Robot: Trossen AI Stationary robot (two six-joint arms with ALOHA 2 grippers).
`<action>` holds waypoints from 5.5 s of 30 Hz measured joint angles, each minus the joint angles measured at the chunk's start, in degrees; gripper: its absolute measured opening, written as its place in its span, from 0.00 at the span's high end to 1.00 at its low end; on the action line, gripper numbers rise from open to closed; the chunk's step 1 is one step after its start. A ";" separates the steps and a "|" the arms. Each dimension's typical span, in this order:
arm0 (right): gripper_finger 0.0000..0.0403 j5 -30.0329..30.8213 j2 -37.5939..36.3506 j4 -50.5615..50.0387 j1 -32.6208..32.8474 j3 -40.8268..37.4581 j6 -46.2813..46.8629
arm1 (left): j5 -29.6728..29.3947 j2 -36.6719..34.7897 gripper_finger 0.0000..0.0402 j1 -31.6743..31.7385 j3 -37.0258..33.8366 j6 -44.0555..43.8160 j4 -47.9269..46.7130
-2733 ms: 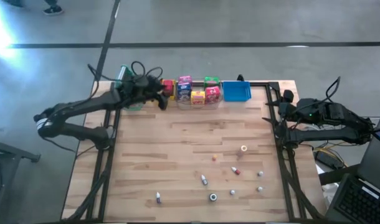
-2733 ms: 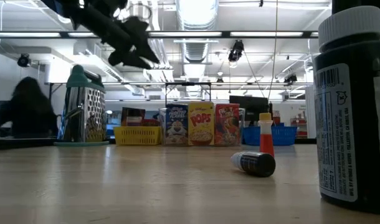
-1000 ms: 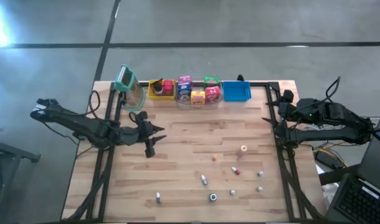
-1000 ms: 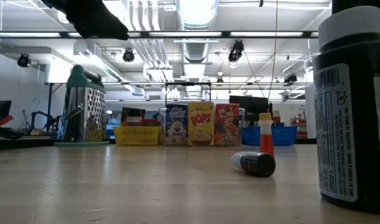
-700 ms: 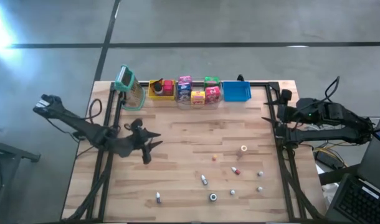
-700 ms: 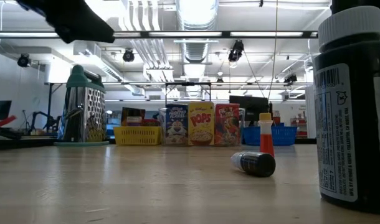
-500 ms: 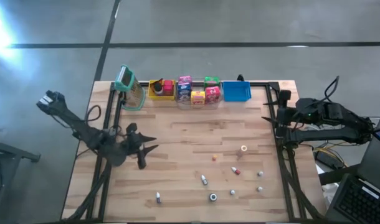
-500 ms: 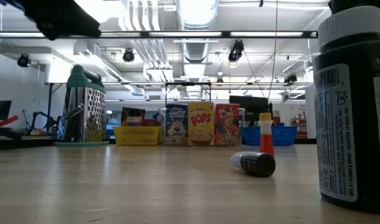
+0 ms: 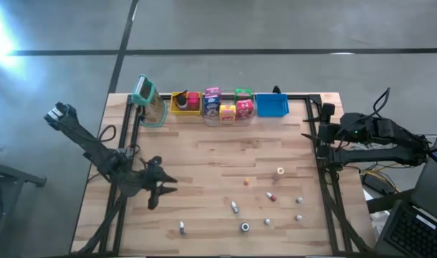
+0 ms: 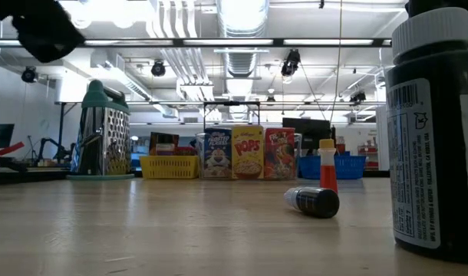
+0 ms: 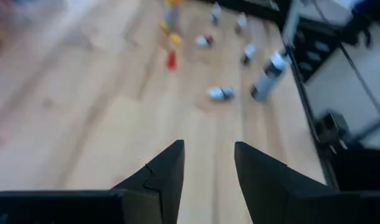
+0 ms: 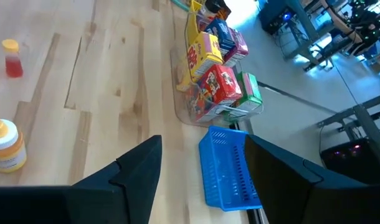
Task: Pick & Place Kitchen Items
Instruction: Put the left purple bottle into the blue bin
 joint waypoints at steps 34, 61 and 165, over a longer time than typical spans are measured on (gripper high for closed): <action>0.17 0.00 0.00 -0.10 0.00 0.01 3.51 | 21.96 11.34 0.49 -0.17 -9.30 41.20 13.16; 0.11 -0.02 0.00 -0.15 0.00 0.01 3.36 | 31.16 30.88 0.56 -0.06 -3.78 45.43 23.62; 0.11 0.00 0.00 -0.20 -0.02 0.01 3.43 | 18.40 77.22 0.46 -7.87 67.07 -93.12 -53.06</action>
